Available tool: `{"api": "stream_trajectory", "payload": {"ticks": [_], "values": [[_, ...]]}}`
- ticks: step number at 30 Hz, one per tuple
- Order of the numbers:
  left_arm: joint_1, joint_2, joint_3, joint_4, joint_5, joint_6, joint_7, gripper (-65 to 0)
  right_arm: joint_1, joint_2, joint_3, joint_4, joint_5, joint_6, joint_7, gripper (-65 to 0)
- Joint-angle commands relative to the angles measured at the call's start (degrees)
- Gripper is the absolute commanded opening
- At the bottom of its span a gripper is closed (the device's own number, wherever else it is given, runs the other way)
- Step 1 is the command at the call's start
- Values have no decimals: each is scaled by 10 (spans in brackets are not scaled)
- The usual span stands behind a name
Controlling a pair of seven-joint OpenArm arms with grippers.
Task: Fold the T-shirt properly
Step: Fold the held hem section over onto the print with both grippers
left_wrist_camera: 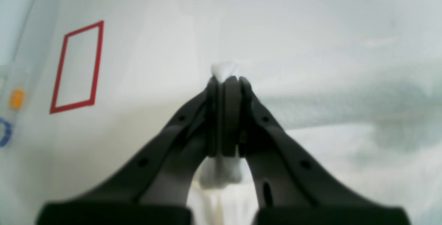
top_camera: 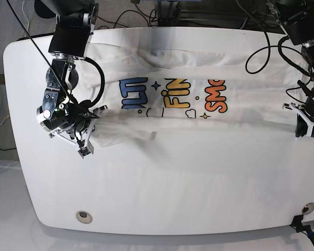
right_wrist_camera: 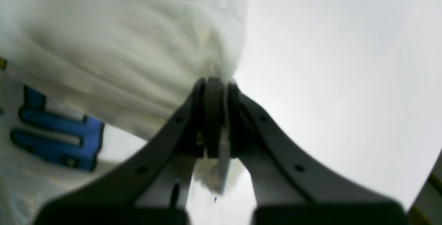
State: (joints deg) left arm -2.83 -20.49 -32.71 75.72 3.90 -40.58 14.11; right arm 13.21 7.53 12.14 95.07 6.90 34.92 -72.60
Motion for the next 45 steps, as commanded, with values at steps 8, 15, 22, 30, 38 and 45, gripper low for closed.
{"api": "stream_trajectory", "payload": {"ticks": [8,15,22,30,38,45], "values": [[105,-10,46,102,-10,6,-13,-650,-82,-14,2,78,-1,1,-42,-650],[157,-10,45,113,-10,6,-13,-650,-124,-9,1,78,69,1,-74,-650],[173,-10,44,125,-6,6,-13,-650,-140,13,1,76,70,1,-74,-650],[168,-11,44,121,-5,6,-11,-650,-118,49,1,75,71,1,-74,-650],[109,-11,34,63,-6,15,65,-650,-122,56,0,75,72,39,-74,-650],[121,-12,31,125,-5,6,119,-650,-147,53,0,77,84,51,-74,-650]]}}
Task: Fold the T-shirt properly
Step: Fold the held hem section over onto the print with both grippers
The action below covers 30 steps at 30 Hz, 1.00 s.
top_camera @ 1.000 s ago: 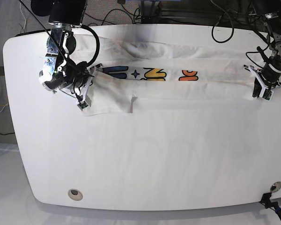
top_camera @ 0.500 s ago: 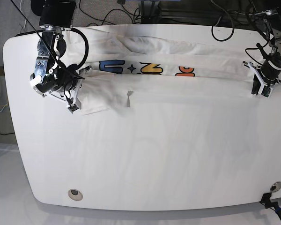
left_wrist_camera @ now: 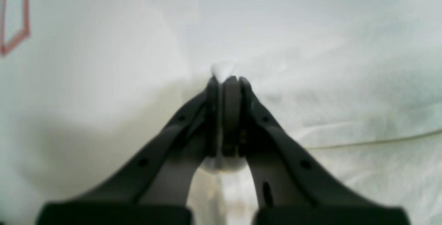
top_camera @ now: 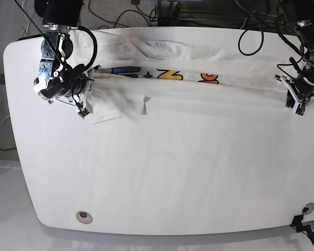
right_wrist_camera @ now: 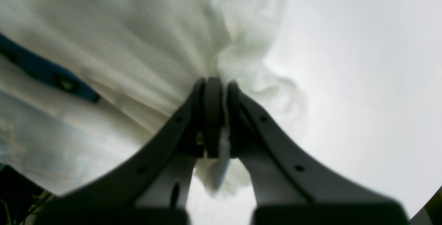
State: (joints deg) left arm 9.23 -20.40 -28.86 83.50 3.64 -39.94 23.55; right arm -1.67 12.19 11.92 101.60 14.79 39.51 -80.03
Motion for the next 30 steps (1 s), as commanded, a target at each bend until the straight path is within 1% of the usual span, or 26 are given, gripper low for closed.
{"api": "stream_trajectory", "payload": {"ticks": [1,4,6,10,12,15,17,18,23,25,26,28,29,30], "values": [[8,-13,-7,66,-3,-1,40,-650,0,6,3,12,25,5,0,-650],[22,-13,-8,115,-3,-1,63,-650,-3,9,3,13,93,5,0,-650],[34,-13,-8,137,-3,-1,66,-650,-3,10,3,13,123,5,0,-650],[49,-13,-10,143,-3,-1,66,-650,-11,10,3,13,128,5,0,-650],[52,-13,-29,143,-3,-1,66,-650,-15,11,4,13,128,5,0,-650],[60,-13,-43,143,-3,-1,66,-650,-28,25,3,10,128,5,0,-650],[83,-14,-46,143,-3,-1,66,-650,-30,32,3,9,127,5,4,-650],[91,-14,-49,143,-3,-1,66,-650,-30,36,3,9,127,5,4,-640],[113,-15,-51,143,-3,-1,66,-650,-32,38,3,9,127,5,4,-411],[115,-15,-51,143,-2,-1,66,-650,-32,38,3,-3,128,5,4,-347],[115,-15,-50,143,-1,-1,66,-611,-31,38,3,-11,128,5,4,-324],[115,-15,-50,142,24,-1,66,-471,-29,38,2,-28,128,5,6,-292],[114,-15,-49,141,41,-1,66,-412,-29,38,2,-34,128,5,7,-285],[114,-15,-49,141,55,-1,66,-369,-28,39,2,-34,128,5,9,-285]]}}
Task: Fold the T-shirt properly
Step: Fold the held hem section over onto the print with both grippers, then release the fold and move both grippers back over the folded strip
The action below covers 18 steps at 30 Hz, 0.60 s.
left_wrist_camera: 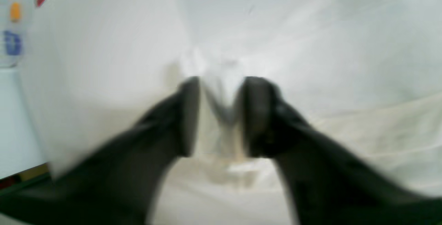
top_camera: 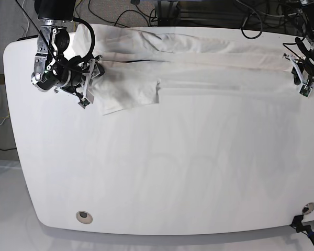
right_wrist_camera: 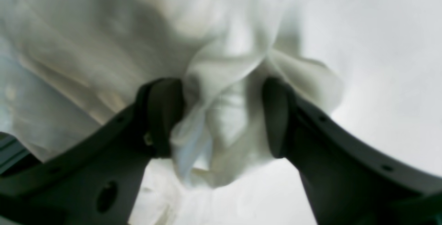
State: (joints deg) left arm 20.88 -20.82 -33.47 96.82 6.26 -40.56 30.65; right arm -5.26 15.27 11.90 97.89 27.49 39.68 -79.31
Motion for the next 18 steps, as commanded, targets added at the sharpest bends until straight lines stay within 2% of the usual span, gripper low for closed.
{"api": "stream_trajectory", "payload": {"ticks": [1,10,14,18], "values": [[-4,-11,-2,8,39,6,-5,-336,8,8,2,3,1,3,4,-287],[-24,-10,4,36,48,6,-5,-324,29,22,2,35,3,3,-1,-287],[-26,-7,4,90,47,6,-5,-324,47,17,3,67,4,3,-7,-287],[-39,-7,6,98,47,6,-5,-324,56,7,3,69,4,3,-7,-287]]}}
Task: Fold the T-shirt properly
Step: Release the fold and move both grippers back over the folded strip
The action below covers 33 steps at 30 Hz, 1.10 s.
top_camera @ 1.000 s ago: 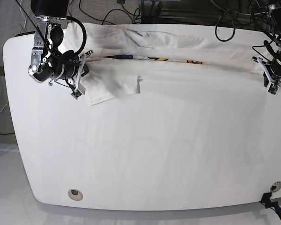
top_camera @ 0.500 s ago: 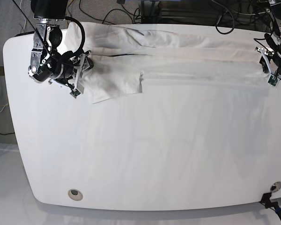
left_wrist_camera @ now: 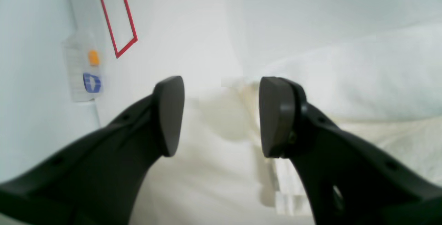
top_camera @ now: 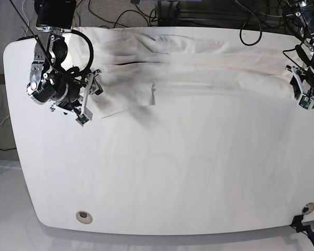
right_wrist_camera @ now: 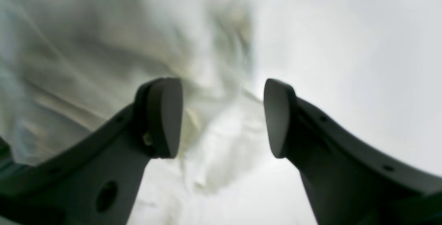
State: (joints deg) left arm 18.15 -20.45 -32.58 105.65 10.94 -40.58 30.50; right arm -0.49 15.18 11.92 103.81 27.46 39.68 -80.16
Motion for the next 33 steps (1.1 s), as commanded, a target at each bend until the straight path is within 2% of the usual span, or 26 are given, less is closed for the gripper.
{"api": "stream_trajectory", "payload": {"ticks": [1,7,10,16,20,26,31,33], "values": [[-14,-10,-4,9,0,6,-4,-324,8,8,3,10,4,3,2,-287],[-15,-10,-2,10,-1,6,-4,-324,12,3,3,9,4,3,7,-287],[-15,18,14,10,-1,6,-4,-324,29,3,3,-19,1,3,35,-287],[-13,49,32,10,-1,6,-4,-325,62,8,3,-125,1,3,113,-288],[-12,51,32,9,0,6,-4,-326,84,9,5,-181,1,3,123,-288],[-12,54,33,9,0,6,-4,-326,92,9,5,-253,2,3,178,-288],[-12,54,33,9,0,6,-4,-326,92,1,4,-264,4,3,179,-288],[-12,54,33,9,0,6,-4,-326,92,-14,3,-264,4,3,178,-288]]}}
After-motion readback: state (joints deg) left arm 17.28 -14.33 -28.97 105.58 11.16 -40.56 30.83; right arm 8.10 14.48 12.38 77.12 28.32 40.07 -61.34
